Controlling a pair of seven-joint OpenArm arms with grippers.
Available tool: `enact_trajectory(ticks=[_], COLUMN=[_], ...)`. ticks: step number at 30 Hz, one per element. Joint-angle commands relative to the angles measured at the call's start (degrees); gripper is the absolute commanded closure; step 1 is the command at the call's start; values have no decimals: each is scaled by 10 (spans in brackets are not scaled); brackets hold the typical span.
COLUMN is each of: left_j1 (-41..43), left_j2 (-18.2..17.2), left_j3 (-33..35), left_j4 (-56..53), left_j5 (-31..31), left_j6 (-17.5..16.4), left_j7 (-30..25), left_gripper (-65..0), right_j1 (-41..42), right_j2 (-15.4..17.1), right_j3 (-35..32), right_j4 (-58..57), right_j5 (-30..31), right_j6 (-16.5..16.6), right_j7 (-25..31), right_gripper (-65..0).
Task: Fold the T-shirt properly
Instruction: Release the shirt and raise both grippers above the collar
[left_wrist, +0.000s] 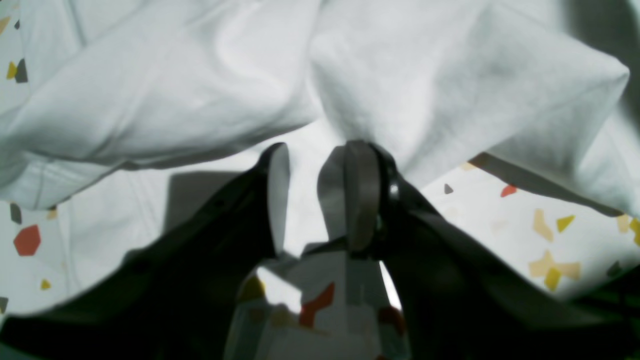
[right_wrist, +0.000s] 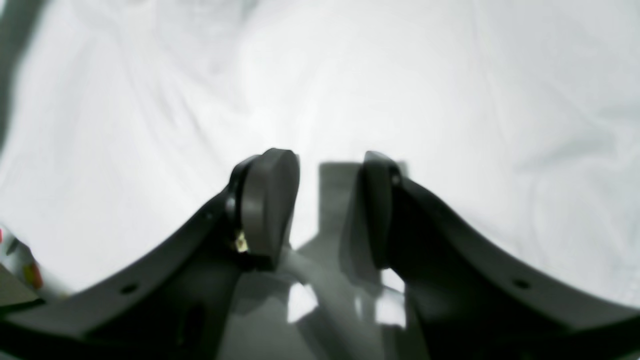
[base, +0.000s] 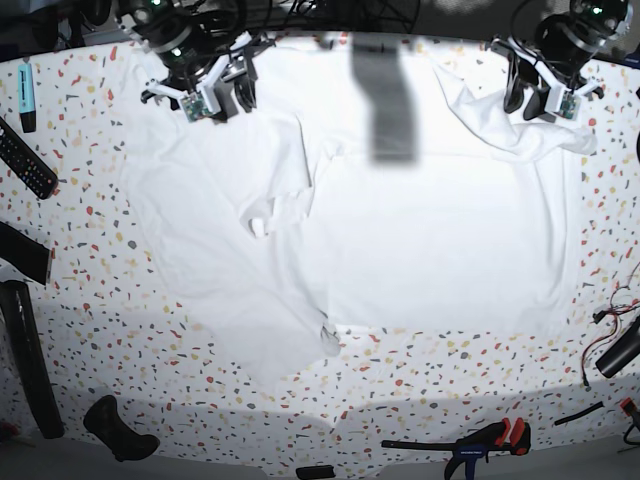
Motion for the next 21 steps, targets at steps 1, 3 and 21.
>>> enact_trajectory(ticks=[1,3,21], left_j1=[23,23,79], left_j2=[0,0,-1], left_j3=[7,7,7], left_j4=[-8,-3,93], left_j5=[21,21,205], left_j6=[-7,-7,74], left_j7=[111,134,192], left_gripper=[-187,-187,-187], right_j1=[-21,-23,-40], right_j2=[9,9,14], right_j3=[19,45,149], right_j4=[-16,-16,-16], right_j5=[-20,-18,-17], right_j6=[-3,-3,-7], right_j7=[-125,-126,-127], right_gripper=[-259,-259,-259])
